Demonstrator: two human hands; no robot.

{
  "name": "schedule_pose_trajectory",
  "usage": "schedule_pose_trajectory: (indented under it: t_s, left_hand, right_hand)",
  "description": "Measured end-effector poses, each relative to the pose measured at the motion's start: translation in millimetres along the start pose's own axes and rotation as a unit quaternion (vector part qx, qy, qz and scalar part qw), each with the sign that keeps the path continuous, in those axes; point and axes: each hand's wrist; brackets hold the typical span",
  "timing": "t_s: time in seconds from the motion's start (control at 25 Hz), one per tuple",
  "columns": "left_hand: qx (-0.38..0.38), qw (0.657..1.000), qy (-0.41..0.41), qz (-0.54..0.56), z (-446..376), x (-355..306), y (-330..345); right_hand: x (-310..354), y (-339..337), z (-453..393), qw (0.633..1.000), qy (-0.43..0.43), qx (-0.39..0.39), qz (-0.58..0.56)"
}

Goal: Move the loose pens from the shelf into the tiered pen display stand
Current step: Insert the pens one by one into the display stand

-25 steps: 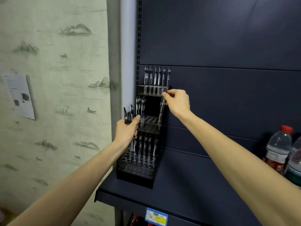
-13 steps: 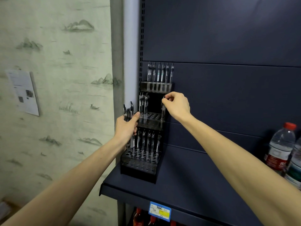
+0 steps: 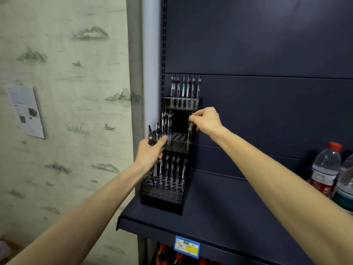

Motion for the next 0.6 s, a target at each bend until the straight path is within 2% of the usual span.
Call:
schedule_pose_trajectory:
  t_s: [0.24,0.4,0.56,0.6]
  left_hand:
    - [0.023,1.000,-0.006,0.001,13,-12,11]
    - [0.027,1.000,-0.003,-0.006,15,-10,10]
    - [0.039,0.999,-0.005,-0.014,17,-7,17]
    - [0.043,0.999,-0.009,-0.019,19,-7,19]
  right_hand:
    - [2,0,2,0.999,0.023,0.007,-0.036]
    - [-3,16,24,0.994,-0.056,-0.070,-0.066]
    - [0,39,49,0.992,-0.090,0.076,-0.045]
    - [-1,44,52,0.991,-0.091,0.090,-0.034]
Point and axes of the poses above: each hand's wrist, its own z-axis away from the middle knuckle, its own y-axis out of the palm, x = y × z, and after that the axes turned 2 degrees about z, right-handed
